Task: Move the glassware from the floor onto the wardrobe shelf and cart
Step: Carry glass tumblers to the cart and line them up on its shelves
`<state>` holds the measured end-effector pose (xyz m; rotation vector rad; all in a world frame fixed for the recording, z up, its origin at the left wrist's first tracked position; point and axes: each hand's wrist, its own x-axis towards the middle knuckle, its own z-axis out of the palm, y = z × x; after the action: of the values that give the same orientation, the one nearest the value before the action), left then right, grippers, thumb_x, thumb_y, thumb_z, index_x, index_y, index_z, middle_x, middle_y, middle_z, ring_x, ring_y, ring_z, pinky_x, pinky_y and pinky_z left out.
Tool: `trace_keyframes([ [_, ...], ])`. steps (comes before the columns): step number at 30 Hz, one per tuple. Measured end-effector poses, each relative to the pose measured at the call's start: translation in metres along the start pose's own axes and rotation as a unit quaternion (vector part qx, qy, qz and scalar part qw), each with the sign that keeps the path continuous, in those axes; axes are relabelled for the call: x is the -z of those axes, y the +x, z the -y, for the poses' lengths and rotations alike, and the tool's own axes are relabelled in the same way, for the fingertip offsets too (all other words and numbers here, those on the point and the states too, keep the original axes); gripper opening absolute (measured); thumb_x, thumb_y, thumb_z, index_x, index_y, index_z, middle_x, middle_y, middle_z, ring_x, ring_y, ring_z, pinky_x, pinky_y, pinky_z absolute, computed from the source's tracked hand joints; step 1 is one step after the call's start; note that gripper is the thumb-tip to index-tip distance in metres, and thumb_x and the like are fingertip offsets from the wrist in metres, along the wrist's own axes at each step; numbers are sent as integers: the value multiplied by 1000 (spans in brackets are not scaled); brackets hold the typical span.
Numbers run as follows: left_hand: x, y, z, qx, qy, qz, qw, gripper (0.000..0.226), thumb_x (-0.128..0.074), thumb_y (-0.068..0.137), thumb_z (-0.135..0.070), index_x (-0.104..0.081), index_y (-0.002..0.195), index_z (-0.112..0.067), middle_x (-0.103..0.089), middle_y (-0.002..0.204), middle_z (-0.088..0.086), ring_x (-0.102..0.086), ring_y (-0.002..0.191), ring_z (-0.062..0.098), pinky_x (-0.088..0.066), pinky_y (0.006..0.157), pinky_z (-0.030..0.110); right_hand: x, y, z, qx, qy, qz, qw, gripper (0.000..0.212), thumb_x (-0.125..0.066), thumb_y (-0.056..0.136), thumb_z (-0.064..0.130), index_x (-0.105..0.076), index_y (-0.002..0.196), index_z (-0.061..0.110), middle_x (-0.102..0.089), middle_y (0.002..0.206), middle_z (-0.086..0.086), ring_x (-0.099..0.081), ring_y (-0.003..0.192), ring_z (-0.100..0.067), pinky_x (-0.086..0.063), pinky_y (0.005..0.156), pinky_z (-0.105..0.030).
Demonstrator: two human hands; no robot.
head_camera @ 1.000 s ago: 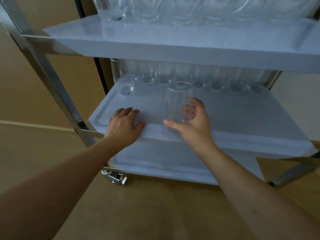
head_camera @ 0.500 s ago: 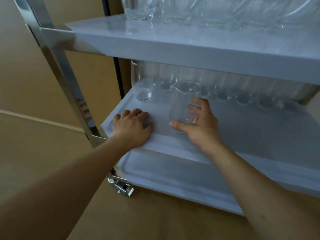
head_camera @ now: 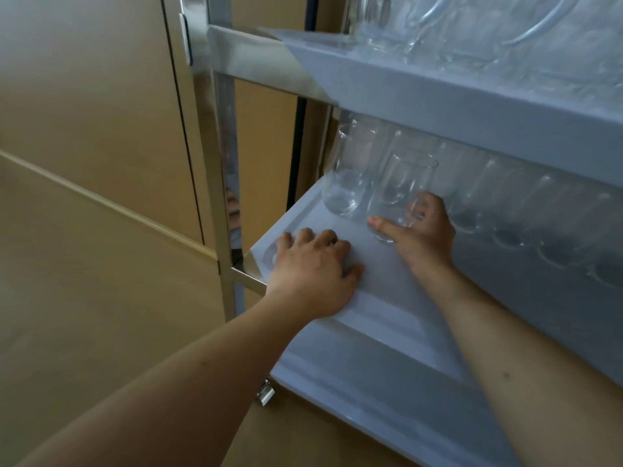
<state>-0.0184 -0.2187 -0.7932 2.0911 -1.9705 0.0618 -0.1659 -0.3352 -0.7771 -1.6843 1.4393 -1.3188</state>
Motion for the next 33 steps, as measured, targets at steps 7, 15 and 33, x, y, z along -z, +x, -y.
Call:
trace_keyframes([
  [7,-2,0,0,-2,-11,-11,1000,53,-26,94,-63,-58,121,-31,-55,127,-5,-45,120,28,-28,105,53,-17,17,-1,12,-31,2,999,91,-94,61,44,-50,136,18,-59,131,0,-60,116,-15,-49,102,-32],
  [15,-1,1,0,-6,-14,-14,1000,52,-25,96,-61,-56,122,-30,-54,129,-4,-44,121,28,-28,105,52,-10,8,4,0,-106,24,994,105,-89,65,49,-36,149,14,-50,147,-5,-48,135,-23,-40,111,-36],
  [33,158,-90,-69,-2,-78,155,985,48,-53,97,-42,-58,137,-16,-54,145,7,-42,137,31,-37,109,47,154,-168,121,-54,-327,264,906,65,-62,94,46,-46,148,13,-47,151,-11,-32,144,-35,-23,121,-42],
])
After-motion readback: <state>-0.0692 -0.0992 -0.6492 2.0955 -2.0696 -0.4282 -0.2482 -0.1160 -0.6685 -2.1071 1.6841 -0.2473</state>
